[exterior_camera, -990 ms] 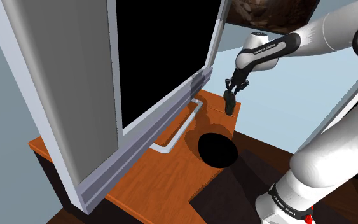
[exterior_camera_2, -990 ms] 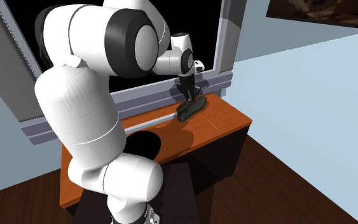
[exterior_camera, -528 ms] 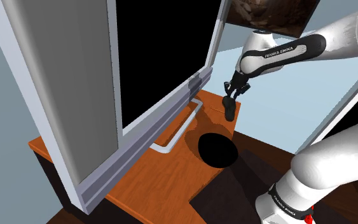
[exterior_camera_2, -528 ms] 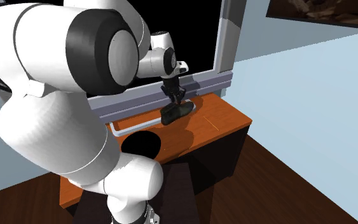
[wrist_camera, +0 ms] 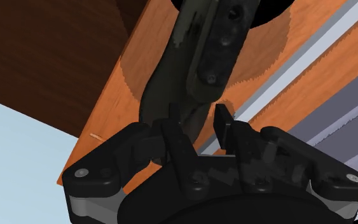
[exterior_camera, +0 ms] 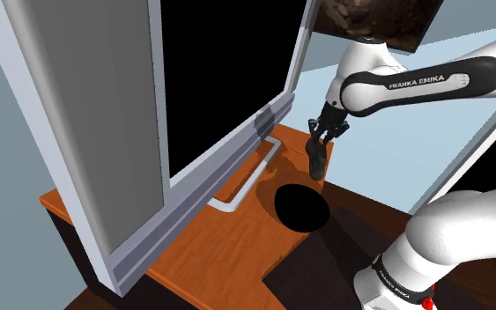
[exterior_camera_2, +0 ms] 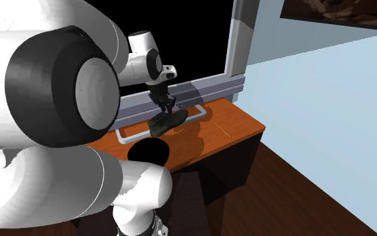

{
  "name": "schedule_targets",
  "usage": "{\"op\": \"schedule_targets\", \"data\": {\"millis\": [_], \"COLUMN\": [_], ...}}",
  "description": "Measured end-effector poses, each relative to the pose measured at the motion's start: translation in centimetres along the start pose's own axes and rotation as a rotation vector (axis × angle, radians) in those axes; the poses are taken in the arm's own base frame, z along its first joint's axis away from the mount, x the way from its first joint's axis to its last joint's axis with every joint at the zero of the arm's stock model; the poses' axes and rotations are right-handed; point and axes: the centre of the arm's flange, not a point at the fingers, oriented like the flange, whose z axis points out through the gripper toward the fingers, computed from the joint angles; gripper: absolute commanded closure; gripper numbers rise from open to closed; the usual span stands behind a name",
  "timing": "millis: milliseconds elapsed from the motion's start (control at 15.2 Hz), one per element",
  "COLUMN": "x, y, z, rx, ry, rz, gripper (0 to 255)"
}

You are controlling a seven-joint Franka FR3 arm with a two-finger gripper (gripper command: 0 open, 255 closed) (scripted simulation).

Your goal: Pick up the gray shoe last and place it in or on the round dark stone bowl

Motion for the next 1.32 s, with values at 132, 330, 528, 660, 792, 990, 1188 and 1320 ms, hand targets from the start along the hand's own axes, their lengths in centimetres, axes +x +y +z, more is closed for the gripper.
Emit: {"op": "schedule_targets", "data": {"millis": [132,330,528,660,792,990,1188,1320], "x": [-2.3,-5.4,-8.9,-10.5,-11.1,-11.5,-12.0,-12.0], "y": [-1.0,-2.6,-4.4,-5.2,-5.2,-5.3,-5.5,-5.5], "z": [-0.6,-2.3,-3.9,-4.1,-3.4,-1.8,-0.4,0.6], "rx": [0.000,0.000,0.000,-0.001,-0.001,-0.001,-0.002,-0.002], "ry": [0.001,0.001,0.001,0.001,0.000,0.000,0.000,0.000], "rz": [0.000,0.000,0.000,0.001,0.001,0.001,0.001,0.002], "gripper": [255,255,255,255,255,255,255,255]}}
